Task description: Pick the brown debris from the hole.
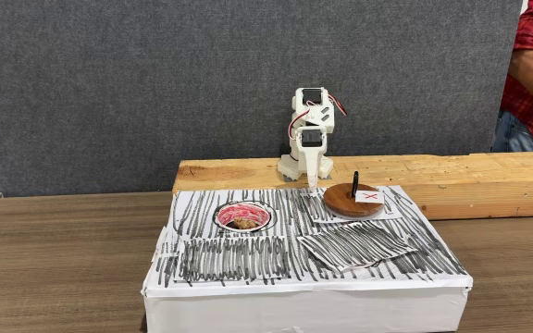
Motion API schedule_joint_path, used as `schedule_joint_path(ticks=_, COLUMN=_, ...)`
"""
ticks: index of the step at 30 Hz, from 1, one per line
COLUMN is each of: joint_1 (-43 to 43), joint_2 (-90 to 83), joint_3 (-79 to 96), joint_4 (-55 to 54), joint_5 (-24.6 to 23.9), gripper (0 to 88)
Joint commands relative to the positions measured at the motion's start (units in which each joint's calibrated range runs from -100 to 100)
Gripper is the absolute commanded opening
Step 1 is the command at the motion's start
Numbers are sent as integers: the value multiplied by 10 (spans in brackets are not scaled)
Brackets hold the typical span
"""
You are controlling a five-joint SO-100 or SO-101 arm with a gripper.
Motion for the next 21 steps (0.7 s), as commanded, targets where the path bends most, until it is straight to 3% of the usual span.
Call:
schedule_joint_path(ticks=1, joint_1=3, joint_2=-3, joint_3=-3, joint_4=-4, joint_5=26, gripper=202)
schedule_joint_path(ticks=5, joint_1=2, joint_2=-3, joint_3=-3, joint_4=-6, joint_5=26, gripper=41)
schedule_joint_path(ticks=7, joint_1=3, joint_2=-3, joint_3=-3, joint_4=-6, joint_5=25, gripper=5)
schedule_joint_path(ticks=14, joint_1=3, joint_2=-3, joint_3=-5, joint_4=-7, joint_5=27, gripper=77)
schedule_joint_path(ticks=21, joint_1=-2, joint_2=-3, joint_3=-6, joint_4=-7, joint_5=28, gripper=241)
